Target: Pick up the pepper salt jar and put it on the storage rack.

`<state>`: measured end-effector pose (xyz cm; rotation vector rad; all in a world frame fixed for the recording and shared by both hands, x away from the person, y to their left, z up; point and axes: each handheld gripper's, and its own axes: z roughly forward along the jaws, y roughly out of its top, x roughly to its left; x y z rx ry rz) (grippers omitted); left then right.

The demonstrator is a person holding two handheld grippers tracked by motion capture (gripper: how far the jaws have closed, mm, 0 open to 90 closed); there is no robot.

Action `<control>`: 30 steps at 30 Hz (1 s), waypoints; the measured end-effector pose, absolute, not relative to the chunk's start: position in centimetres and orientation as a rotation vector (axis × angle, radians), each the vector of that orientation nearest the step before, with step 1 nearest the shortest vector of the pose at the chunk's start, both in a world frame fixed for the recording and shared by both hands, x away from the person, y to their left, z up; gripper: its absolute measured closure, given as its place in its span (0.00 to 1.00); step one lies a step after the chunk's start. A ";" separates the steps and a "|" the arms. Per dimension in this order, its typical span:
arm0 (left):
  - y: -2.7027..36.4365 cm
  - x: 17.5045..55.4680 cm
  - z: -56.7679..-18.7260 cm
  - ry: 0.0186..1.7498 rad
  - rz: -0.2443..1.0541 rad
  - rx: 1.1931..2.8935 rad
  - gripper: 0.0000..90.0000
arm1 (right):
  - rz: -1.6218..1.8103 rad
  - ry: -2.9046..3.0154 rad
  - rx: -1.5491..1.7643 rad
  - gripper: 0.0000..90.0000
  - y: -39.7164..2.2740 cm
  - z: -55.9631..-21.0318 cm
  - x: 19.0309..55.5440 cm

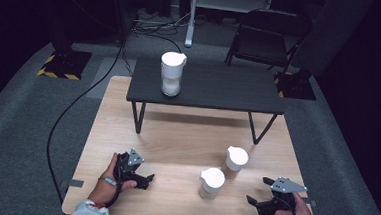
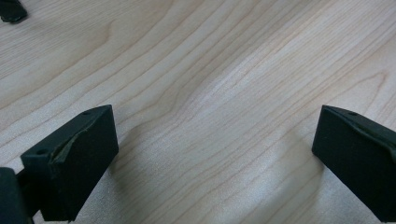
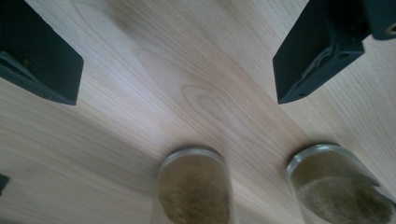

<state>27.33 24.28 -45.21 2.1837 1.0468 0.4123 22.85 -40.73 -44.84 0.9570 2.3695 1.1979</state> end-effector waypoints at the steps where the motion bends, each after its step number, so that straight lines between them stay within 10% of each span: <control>1: 24.3 27.3 -45.2 1.047 0.412 2.183 0.00 | 1.198 2.372 0.951 0.02 -40.6 -44.8 22.8; 30: 24.3 27.3 -45.2 1.047 0.412 2.184 0.00 | 1.338 2.410 0.837 0.02 -35.4 -45.4 22.7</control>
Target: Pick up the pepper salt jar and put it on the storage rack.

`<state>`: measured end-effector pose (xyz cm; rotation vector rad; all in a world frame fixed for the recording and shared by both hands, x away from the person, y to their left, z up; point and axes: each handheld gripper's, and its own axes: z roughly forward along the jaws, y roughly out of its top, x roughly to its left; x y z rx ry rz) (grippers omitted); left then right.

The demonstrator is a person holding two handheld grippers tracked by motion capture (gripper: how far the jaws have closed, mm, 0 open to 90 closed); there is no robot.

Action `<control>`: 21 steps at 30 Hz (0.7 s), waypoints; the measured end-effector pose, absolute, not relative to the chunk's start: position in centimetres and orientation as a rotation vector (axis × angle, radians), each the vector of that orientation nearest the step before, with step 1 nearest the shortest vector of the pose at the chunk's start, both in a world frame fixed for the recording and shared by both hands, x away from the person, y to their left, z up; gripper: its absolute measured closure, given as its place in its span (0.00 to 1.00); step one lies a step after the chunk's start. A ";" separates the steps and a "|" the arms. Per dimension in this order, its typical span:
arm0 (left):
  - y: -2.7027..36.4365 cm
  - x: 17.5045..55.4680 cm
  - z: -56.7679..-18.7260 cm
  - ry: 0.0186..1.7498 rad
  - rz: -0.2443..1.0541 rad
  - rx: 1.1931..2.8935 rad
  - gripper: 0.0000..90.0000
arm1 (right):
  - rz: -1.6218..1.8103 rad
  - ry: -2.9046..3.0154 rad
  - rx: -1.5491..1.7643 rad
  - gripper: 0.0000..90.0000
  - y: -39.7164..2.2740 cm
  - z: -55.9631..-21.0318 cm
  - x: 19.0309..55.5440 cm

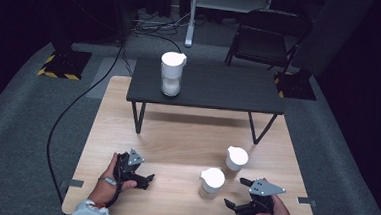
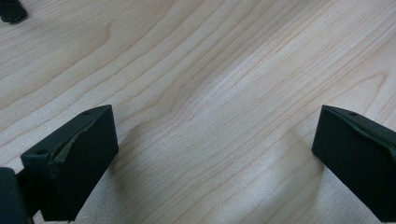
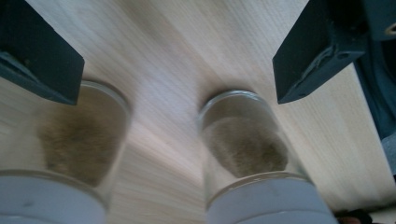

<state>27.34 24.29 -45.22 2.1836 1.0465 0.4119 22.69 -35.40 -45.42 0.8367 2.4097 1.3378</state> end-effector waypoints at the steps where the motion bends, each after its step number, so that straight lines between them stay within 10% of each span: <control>1: 24.3 27.3 -45.2 1.046 0.412 2.184 0.00 | 1.337 2.417 0.832 0.02 -35.2 -45.4 22.7; 21: 24.3 27.4 -45.2 1.050 0.410 2.184 0.00 | 1.394 2.397 0.856 0.02 -32.4 -46.2 22.6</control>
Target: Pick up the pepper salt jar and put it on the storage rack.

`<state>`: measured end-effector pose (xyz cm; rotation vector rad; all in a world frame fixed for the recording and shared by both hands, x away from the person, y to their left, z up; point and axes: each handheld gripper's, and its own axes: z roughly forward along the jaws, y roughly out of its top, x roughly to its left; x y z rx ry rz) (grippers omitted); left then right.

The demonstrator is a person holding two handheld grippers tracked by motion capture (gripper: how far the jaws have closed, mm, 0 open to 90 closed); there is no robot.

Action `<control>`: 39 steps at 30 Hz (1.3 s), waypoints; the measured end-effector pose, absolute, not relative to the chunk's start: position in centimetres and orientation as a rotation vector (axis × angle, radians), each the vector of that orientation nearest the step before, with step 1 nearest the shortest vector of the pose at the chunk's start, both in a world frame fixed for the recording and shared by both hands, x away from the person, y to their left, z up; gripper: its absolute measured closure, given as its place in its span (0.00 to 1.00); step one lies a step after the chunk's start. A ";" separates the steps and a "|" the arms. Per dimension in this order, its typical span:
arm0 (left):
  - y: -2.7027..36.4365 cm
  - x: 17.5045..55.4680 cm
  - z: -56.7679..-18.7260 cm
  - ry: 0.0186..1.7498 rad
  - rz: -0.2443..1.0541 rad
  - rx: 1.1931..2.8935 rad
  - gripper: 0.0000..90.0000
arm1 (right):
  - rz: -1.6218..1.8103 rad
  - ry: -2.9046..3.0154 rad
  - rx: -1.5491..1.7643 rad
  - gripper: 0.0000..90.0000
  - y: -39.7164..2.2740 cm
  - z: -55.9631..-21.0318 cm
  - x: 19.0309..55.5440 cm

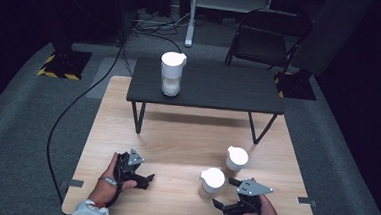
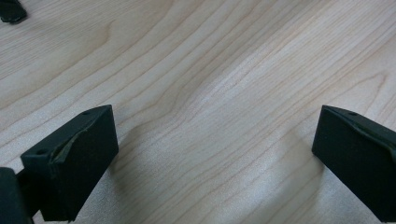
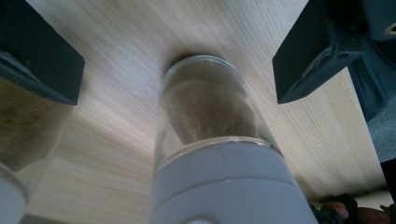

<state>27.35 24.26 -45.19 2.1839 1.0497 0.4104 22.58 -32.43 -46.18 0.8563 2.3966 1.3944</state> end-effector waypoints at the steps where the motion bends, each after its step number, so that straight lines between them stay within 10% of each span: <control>1: 24.3 27.3 -45.2 1.050 0.410 2.184 0.00 | 1.396 2.395 0.852 0.02 -32.3 -46.2 22.6; 39: 24.3 27.3 -45.2 1.049 0.411 2.184 0.00 | 1.514 2.224 1.028 0.07 -28.9 -47.4 21.9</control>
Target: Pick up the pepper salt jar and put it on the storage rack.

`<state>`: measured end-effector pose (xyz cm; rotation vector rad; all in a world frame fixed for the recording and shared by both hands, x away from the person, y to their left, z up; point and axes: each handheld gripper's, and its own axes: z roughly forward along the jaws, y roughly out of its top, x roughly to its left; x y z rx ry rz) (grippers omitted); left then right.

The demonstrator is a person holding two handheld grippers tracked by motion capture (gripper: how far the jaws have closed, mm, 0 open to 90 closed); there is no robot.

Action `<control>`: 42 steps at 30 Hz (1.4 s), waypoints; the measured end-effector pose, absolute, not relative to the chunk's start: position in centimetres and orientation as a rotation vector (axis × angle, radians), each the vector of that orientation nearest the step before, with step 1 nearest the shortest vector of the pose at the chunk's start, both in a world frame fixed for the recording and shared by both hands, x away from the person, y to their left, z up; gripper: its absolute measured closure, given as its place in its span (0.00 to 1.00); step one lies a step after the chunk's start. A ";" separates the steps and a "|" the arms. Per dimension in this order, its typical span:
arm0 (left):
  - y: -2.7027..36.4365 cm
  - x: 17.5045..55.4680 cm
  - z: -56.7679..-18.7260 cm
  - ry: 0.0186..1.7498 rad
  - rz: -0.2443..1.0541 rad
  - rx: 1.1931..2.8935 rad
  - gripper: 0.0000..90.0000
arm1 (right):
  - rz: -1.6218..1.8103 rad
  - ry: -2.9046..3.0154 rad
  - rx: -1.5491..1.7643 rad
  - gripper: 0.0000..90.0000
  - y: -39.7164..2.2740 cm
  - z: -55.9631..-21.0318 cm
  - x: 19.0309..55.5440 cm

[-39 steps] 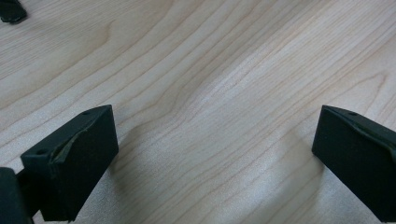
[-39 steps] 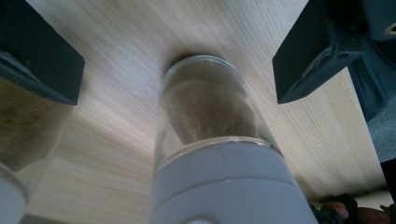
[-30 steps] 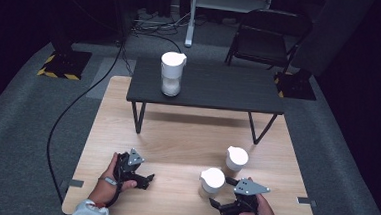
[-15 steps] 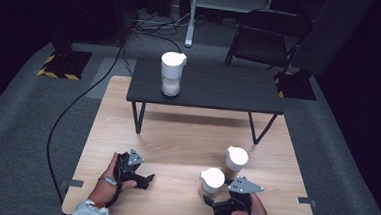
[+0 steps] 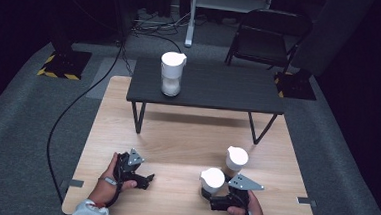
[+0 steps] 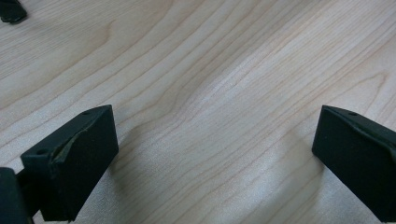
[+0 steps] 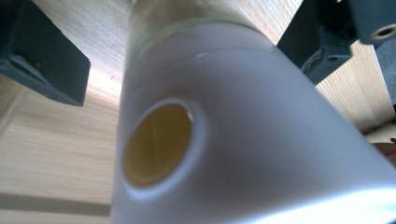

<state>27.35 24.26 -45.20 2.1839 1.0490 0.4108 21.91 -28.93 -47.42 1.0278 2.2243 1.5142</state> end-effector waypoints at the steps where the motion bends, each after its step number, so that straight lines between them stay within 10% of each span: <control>1: 24.3 27.4 -45.2 1.049 0.411 2.184 0.00 | 1.514 2.221 1.026 0.08 -28.9 -47.4 21.8; 14: 24.3 27.4 -45.2 1.049 0.410 2.184 0.00 | 1.539 2.215 0.975 0.28 -28.5 -47.5 21.6; 42: 24.3 27.4 -45.2 1.050 0.410 2.184 0.00 | 1.460 2.146 0.910 0.33 -28.8 -45.9 20.3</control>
